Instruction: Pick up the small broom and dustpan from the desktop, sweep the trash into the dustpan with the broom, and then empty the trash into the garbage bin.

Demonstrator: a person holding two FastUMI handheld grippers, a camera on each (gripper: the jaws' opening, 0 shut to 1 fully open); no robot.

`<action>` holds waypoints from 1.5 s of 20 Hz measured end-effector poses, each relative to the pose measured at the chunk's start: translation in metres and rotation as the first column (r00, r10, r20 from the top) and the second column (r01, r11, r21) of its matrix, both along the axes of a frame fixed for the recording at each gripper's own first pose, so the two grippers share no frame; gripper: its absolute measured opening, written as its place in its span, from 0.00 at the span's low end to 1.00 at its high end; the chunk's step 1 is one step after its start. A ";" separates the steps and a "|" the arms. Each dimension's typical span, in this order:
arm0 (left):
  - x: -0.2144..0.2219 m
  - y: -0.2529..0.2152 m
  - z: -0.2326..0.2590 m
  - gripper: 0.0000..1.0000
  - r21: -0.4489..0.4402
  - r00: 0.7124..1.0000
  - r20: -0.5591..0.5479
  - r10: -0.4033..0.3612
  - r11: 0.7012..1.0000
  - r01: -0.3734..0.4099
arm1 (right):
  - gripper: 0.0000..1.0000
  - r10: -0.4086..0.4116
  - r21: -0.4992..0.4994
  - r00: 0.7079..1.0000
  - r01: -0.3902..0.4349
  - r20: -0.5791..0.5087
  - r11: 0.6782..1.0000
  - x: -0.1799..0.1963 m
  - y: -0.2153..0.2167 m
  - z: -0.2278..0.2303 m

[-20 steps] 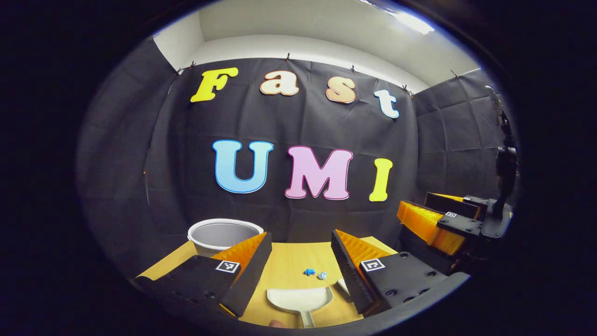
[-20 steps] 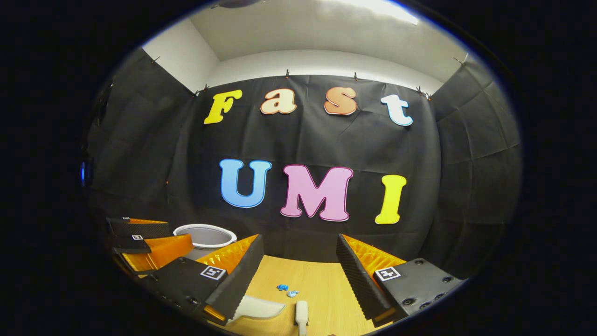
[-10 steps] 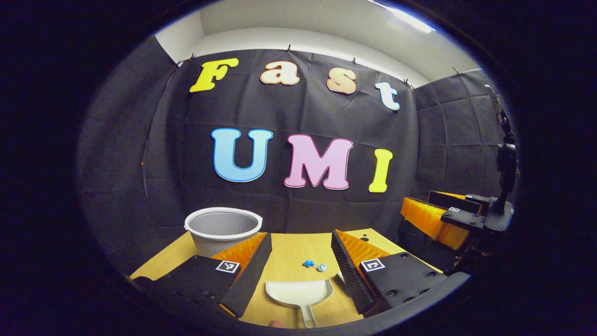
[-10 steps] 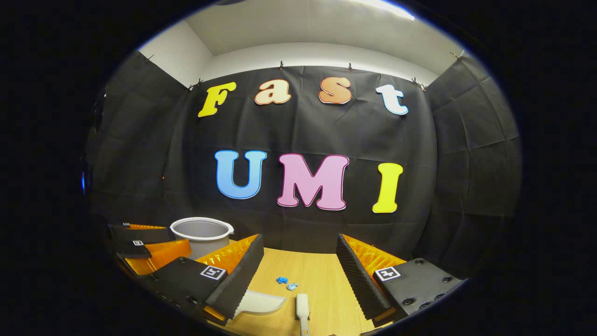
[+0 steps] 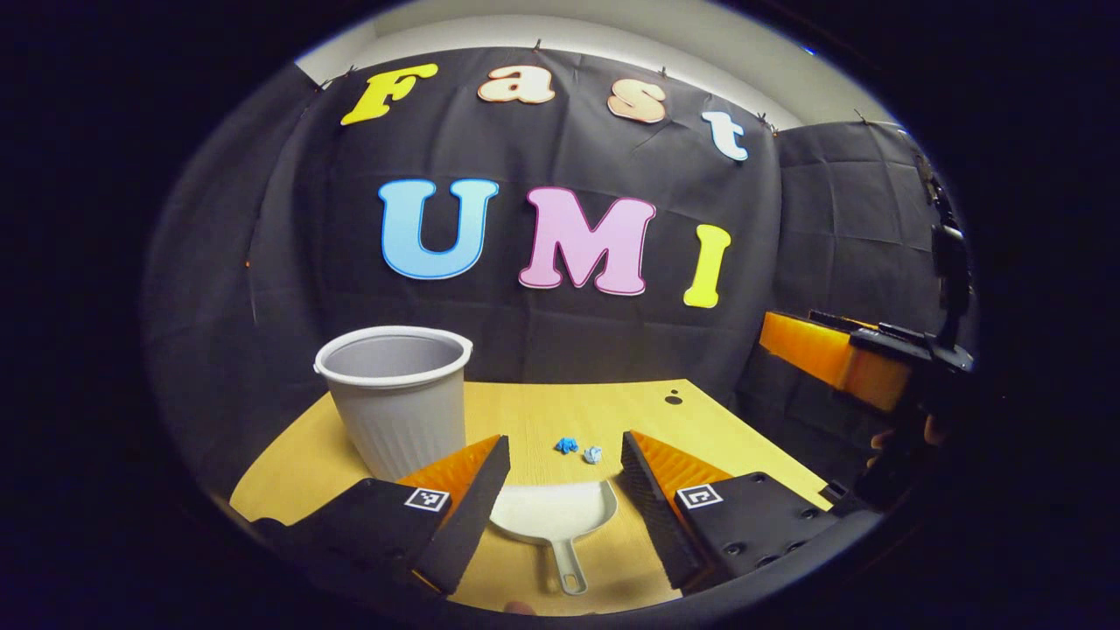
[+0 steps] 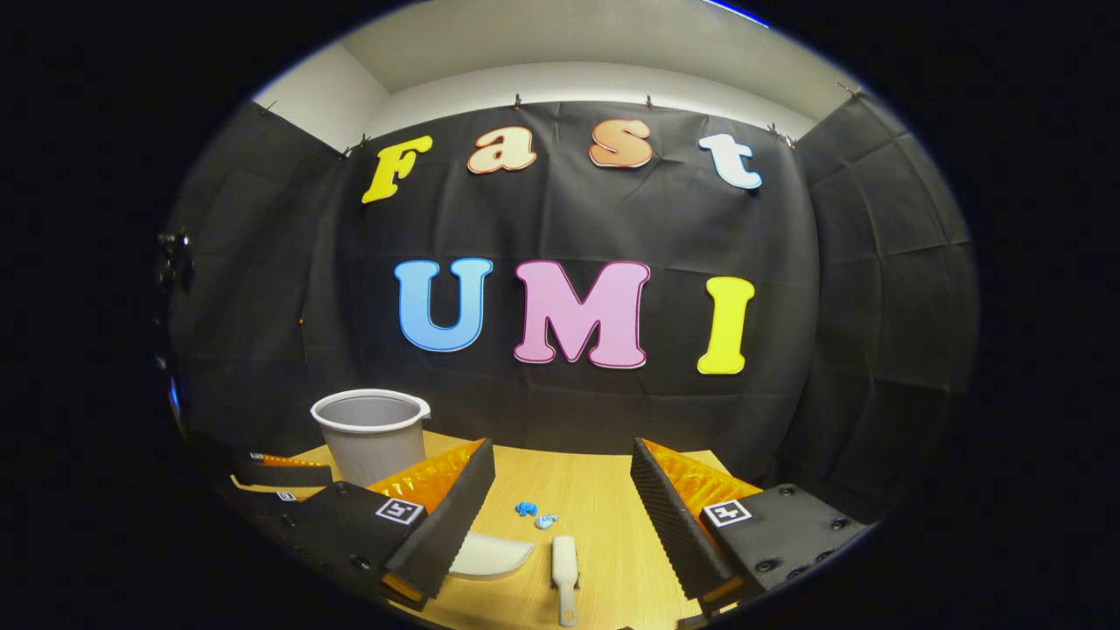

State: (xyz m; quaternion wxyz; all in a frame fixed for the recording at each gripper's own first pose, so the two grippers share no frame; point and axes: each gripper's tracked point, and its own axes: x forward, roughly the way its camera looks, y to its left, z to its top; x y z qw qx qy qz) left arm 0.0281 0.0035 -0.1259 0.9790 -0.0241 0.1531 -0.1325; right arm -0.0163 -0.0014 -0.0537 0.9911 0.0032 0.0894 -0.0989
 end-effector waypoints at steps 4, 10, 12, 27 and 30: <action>0.004 -0.008 -0.052 0.77 0.010 0.987 -0.160 -0.016 1.000 0.018 | 0.97 -0.015 0.012 1.000 0.016 -0.019 1.000 -0.003 -0.012 -0.013; -0.006 -0.015 -0.132 0.79 0.069 0.886 -0.464 0.012 0.997 0.023 | 1.00 -0.035 0.045 0.995 0.040 -0.093 0.998 -0.017 -0.041 -0.048; -0.004 -0.018 -0.151 0.79 0.074 0.844 -0.537 0.011 0.997 0.034 | 1.00 -0.052 0.071 0.991 0.061 -0.120 0.996 -0.023 -0.051 -0.060; 0.023 -0.032 -0.256 0.78 0.249 0.349 -0.911 0.220 0.968 0.041 | 0.98 0.010 0.238 0.952 0.066 -0.307 0.969 -0.064 -0.070 -0.137; 0.035 -0.036 -0.260 0.62 0.247 0.357 -0.911 0.207 0.967 0.070 | 0.97 0.042 0.279 0.942 0.057 -0.334 0.959 -0.061 -0.067 -0.148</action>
